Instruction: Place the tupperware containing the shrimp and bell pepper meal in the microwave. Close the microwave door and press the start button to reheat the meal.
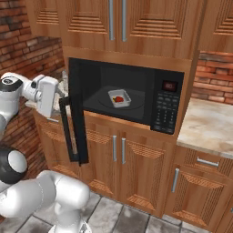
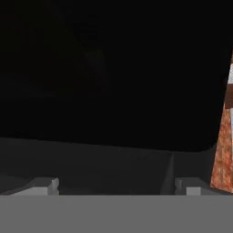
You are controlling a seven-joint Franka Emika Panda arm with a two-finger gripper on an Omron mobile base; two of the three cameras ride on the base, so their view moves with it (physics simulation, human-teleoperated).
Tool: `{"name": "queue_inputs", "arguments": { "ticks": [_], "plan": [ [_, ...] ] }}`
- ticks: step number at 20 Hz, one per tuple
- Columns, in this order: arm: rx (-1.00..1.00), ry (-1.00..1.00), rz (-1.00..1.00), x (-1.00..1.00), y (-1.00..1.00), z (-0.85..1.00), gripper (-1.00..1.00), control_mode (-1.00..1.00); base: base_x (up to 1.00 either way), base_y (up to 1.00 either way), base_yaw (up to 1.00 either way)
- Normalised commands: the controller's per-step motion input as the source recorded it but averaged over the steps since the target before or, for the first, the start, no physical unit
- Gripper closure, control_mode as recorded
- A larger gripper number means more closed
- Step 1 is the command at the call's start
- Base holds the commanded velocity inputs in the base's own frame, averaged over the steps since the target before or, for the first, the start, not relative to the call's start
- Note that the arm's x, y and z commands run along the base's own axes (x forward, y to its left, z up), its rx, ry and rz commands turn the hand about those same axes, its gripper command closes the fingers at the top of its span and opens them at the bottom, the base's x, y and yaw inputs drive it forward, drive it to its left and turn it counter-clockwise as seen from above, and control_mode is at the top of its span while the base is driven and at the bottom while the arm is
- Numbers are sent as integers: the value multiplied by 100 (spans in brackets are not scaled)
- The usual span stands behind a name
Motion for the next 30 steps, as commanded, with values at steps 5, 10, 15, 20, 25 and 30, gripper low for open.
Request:
{"name": "queue_inputs", "arguments": {
  "ticks": [5,10,15,20,25,30],
  "plan": [
    [-9,0,-28,66,-64,-35,-100,-100,0,0,0],
    [-5,-7,-15,92,-41,-37,-100,-100,0,0,0],
    [-5,-24,-4,90,-29,-83,-100,-100,0,0,0],
    [-8,-37,0,71,-19,-98,-100,-100,0,0,0],
    [-2,-41,0,89,-26,-47,-100,-100,0,0,0],
    [0,-46,0,96,-22,-6,-100,-100,0,0,0]
  ]
}}
